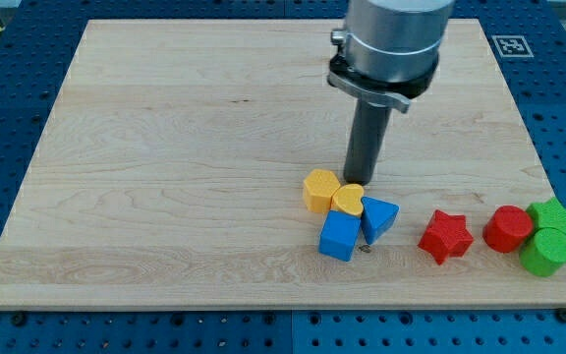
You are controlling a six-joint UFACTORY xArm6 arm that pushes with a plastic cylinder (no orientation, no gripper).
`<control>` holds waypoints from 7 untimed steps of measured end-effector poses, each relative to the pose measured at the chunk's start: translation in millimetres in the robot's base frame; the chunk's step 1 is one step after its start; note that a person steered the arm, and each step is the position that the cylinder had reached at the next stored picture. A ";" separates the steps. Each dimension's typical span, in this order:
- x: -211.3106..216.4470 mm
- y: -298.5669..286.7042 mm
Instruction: Push the yellow hexagon closer to the blue cube
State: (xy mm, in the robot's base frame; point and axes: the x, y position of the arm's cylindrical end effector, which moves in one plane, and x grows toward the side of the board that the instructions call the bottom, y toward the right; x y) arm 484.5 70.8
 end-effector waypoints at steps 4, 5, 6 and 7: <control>-2.3 -81.8; -2.3 -83.3; -2.3 -83.3; -0.3 -80.0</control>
State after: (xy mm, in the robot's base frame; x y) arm 484.2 -9.2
